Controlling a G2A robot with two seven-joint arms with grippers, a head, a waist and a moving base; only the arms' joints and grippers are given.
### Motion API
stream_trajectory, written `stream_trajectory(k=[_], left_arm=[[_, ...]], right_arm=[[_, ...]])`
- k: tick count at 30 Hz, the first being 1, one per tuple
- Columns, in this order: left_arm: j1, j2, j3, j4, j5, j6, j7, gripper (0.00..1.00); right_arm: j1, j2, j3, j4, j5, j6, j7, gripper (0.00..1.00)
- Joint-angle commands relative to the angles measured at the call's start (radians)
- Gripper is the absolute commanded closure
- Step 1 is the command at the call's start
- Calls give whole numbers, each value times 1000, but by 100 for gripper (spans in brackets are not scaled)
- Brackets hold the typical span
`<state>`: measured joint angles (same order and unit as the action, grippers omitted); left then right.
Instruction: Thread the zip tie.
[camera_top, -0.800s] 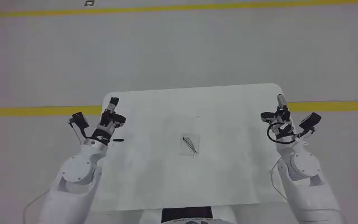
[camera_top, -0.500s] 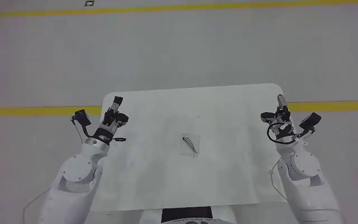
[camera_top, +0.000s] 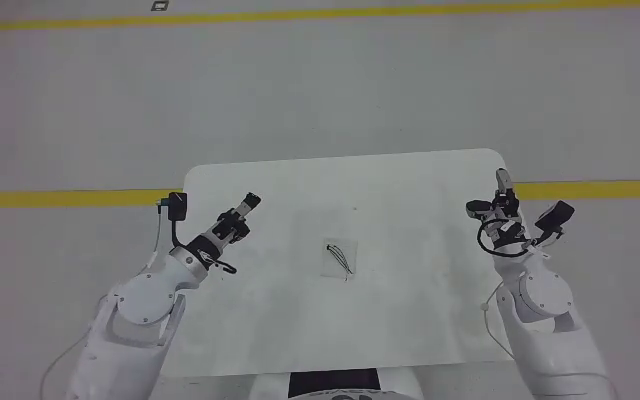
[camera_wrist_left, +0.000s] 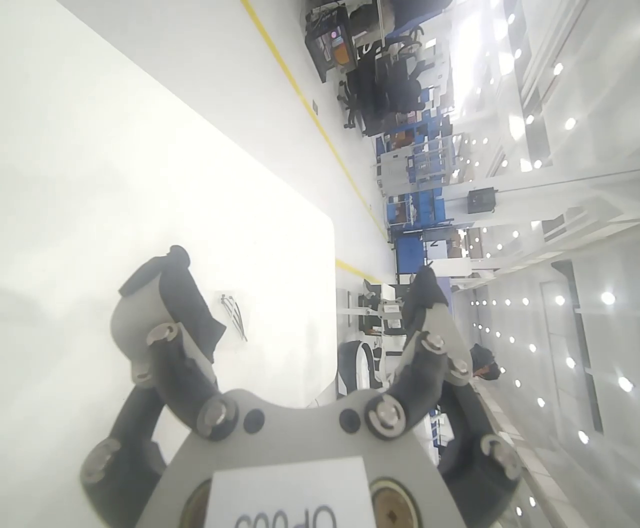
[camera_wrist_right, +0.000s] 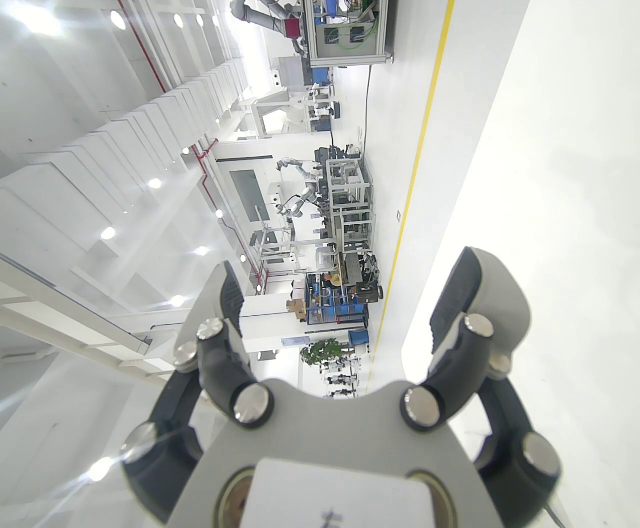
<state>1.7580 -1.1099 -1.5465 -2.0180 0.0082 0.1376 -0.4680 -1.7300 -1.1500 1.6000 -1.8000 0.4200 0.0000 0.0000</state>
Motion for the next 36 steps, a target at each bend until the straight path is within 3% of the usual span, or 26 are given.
stream_trajectory(k=[1, 13, 15, 18, 22, 32, 34, 36], left_arm=[[0, 0, 0, 0, 0, 0, 0, 0], [0, 0, 0, 0, 0, 0, 0, 0], [-12, 6, 14, -17, 73, -4, -52, 0], [-43, 13, 40, -33, 143, 42, -136, 0], [-67, 16, 97, -47, 211, 100, -199, 0], [-76, 17, 112, -52, 236, 103, -208, 0], [-88, 19, 128, -67, 270, 101, -220, 0], [-112, 23, 161, -91, 340, 130, -258, 0]], right_arm=[[0, 0, 0, 0, 0, 0, 0, 0], [0, 0, 0, 0, 0, 0, 0, 0], [0, 0, 0, 0, 0, 0, 0, 0], [0, 0, 0, 0, 0, 0, 0, 0], [0, 0, 0, 0, 0, 0, 0, 0], [0, 0, 0, 0, 0, 0, 0, 0], [0, 0, 0, 0, 0, 0, 0, 0], [0, 0, 0, 0, 0, 0, 0, 0]])
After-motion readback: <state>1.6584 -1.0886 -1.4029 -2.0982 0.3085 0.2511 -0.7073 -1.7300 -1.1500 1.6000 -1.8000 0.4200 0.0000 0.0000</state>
